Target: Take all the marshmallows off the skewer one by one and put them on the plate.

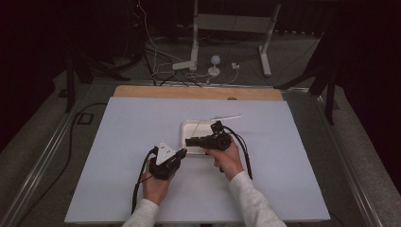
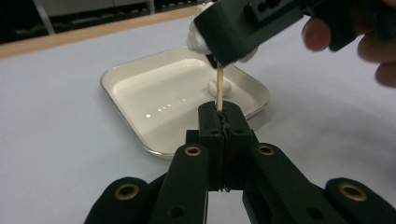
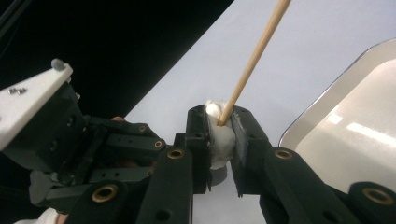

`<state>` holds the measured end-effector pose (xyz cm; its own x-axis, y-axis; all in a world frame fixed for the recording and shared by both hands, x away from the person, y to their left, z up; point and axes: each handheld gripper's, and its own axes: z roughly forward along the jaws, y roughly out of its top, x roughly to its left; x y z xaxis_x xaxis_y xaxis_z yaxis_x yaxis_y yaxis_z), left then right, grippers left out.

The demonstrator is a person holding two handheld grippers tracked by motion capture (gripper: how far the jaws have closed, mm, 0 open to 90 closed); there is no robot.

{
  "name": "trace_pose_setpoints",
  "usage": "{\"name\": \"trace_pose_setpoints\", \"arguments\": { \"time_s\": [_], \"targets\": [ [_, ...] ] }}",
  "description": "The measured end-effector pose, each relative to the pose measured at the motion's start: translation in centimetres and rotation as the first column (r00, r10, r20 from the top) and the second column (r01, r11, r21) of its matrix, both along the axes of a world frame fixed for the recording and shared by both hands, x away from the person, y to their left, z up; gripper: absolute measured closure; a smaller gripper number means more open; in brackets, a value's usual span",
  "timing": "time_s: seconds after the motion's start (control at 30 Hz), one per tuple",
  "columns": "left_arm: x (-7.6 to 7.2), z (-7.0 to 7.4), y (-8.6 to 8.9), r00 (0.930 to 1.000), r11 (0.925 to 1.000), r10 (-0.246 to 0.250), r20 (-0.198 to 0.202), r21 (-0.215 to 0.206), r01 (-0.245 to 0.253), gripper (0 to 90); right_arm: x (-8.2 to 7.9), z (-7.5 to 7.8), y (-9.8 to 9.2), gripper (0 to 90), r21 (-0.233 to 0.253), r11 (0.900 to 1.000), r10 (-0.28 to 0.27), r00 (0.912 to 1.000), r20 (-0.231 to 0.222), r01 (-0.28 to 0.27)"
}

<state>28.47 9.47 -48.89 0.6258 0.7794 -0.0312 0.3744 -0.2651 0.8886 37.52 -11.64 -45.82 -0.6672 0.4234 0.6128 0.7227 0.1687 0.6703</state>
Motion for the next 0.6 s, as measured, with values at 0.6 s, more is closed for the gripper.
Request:
{"name": "trace_pose_setpoints", "arguments": {
  "time_s": [0.6],
  "targets": [
    [-0.2, -0.9, 0.2, 1.0000, 0.9966, -0.006, -0.001, 0.082, 0.006, 90.0, 1.8, 4.4, -7.1, 80.8, 0.110, 0.969, -0.229, 0.9718, 0.056, 0.222]
  ]
}}
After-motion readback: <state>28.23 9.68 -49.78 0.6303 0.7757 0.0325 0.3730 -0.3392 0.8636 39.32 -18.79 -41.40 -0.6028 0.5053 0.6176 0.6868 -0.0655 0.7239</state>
